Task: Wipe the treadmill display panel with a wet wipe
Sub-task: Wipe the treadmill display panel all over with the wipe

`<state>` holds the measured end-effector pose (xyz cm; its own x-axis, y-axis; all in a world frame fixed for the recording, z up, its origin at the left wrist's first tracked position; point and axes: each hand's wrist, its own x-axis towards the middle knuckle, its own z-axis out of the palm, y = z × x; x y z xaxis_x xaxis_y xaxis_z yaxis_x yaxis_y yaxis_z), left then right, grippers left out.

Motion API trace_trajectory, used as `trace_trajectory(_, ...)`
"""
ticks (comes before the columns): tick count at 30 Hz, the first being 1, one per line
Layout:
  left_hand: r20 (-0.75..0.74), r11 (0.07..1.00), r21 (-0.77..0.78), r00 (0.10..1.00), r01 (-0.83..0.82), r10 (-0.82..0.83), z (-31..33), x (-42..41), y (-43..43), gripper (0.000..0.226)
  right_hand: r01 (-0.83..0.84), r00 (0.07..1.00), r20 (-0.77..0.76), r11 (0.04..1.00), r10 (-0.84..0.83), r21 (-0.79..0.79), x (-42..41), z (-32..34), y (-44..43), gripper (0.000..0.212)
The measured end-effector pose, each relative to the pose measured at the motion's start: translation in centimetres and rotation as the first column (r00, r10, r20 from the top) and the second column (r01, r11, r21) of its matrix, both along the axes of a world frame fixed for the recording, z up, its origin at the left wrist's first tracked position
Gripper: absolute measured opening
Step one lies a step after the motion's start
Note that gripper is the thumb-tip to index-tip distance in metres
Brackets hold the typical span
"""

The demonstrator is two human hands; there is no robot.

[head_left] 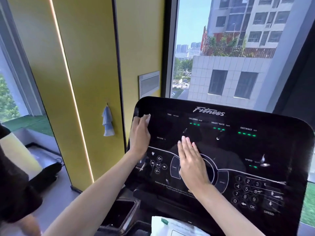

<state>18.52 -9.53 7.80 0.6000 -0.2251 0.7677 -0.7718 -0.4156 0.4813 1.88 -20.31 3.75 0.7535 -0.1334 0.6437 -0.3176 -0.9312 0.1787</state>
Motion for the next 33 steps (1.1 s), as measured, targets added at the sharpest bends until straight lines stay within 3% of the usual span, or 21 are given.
trace_trajectory(3, 0.232, 0.951, 0.248, 0.942, 0.182, -0.241, -1.9, -1.5, 0.1, 0.040, 0.010, 1.000, -0.022, 0.999, -0.010, 0.044, 0.0, 0.0, 0.2, 0.067)
trace_trajectory(4, 0.228, 0.945, 0.265, 0.940, 0.191, -0.254, -2.0, -1.2, 0.5, 0.034, 0.008, 1.000, -0.024, 0.999, -0.007, 0.053, 0.0, 0.0, 0.2, 0.067)
trace_trajectory(7, 0.002, 0.999, -0.048, 1.000, -0.019, 0.019, -1.8, 0.3, 0.7, 0.007, 0.009, 1.000, -0.010, 0.999, -0.008, 0.050, 0.2, -0.1, 0.2, 0.062)
trace_trajectory(8, -0.012, 0.996, -0.075, 0.999, -0.041, 0.040, -1.8, 0.1, 0.5, 0.006, 0.008, 1.000, 0.003, 0.999, -0.009, 0.043, 0.3, -0.2, 0.2, 0.058)
trace_trajectory(11, 0.236, 0.959, 0.219, 0.944, 0.180, -0.231, -3.6, -2.0, 0.5, 0.010, 0.010, 1.000, 0.016, 0.999, -0.010, 0.030, 0.4, -0.5, 0.0, 0.053)
trace_trajectory(12, 0.258, 0.937, 0.280, 0.924, 0.207, -0.281, -3.8, -1.7, 1.0, 0.010, 0.008, 1.000, 0.022, 0.999, -0.009, 0.031, 0.4, -0.6, -0.1, 0.055)
trace_trajectory(13, 0.225, 0.949, 0.238, 0.939, 0.206, -0.260, -3.9, -1.0, 1.3, 0.010, 0.008, 1.000, 0.028, 0.999, -0.009, 0.034, 0.4, -0.7, -0.1, 0.055)
trace_trajectory(15, 0.024, 0.998, -0.042, 0.999, 0.042, -0.041, -3.8, -0.2, 1.6, 0.012, 0.013, 0.999, 0.042, 0.999, -0.015, 0.044, 0.5, -0.7, 0.1, 0.055)
trace_trajectory(16, -0.046, 0.995, -0.095, 0.999, -0.019, 0.015, -3.8, -0.5, 1.5, 0.013, 0.013, 0.998, 0.054, 0.999, -0.016, 0.050, 0.6, -0.8, 0.2, 0.055)
trace_trajectory(17, -0.038, 0.998, -0.059, 0.999, 0.016, -0.018, -4.0, -1.1, 1.1, 0.013, 0.012, 0.998, 0.067, 0.999, -0.015, 0.051, 0.8, -0.7, 0.2, 0.055)
trace_trajectory(19, 0.104, 0.968, 0.153, 0.970, 0.201, -0.218, -5.1, -2.4, 0.7, 0.013, 0.002, 0.998, 0.062, 0.998, -0.006, 0.059, 0.7, -0.8, 0.3, 0.054)
trace_trajectory(21, 0.105, 0.958, 0.148, 0.959, 0.246, -0.262, -4.8, -1.7, 1.2, 0.012, -0.011, 0.998, 0.063, 0.999, 0.008, 0.053, 0.6, -1.0, 0.1, 0.053)
trace_trajectory(23, -0.103, 0.994, -0.113, 0.994, 0.009, -0.021, -4.1, -0.7, 1.3, 0.014, -0.013, 0.997, 0.074, 0.999, 0.009, 0.050, 0.6, -0.9, 0.0, 0.054)
trace_trajectory(24, -0.178, 0.986, -0.153, 0.983, -0.070, 0.042, -3.9, -1.0, 1.2, 0.015, -0.006, 0.997, 0.075, 0.999, 0.002, 0.050, 0.7, -0.8, 0.0, 0.054)
trace_trajectory(26, -0.057, 0.997, -0.033, 0.996, 0.068, -0.070, -4.4, -2.5, 0.4, 0.011, 0.001, 0.998, 0.066, 0.999, -0.005, 0.052, 0.6, -0.7, 0.2, 0.057)
trace_trajectory(28, 0.114, 0.934, 0.228, 0.945, 0.276, -0.307, -5.3, -3.7, 0.1, 0.009, -0.003, 0.999, 0.053, 0.999, 0.001, 0.044, 0.5, -0.7, 0.1, 0.058)
trace_trajectory(29, 0.131, 0.914, 0.274, 0.930, 0.298, -0.342, -5.1, -3.4, 0.2, 0.010, -0.004, 0.999, 0.045, 0.999, 0.002, 0.041, 0.5, -0.7, -0.1, 0.059)
trace_trajectory(31, 0.022, 0.978, 0.066, 0.980, 0.198, -0.200, -4.0, -2.5, 0.1, 0.013, -0.011, 1.000, 0.019, 0.999, 0.010, 0.043, 0.4, -0.8, -0.4, 0.062)
trace_trajectory(33, -0.244, 0.977, -0.203, 0.970, -0.072, 0.021, -2.7, -2.0, -0.7, 0.021, -0.028, 1.000, -0.007, 0.999, 0.028, 0.042, 0.0, -0.3, -0.9, 0.066)
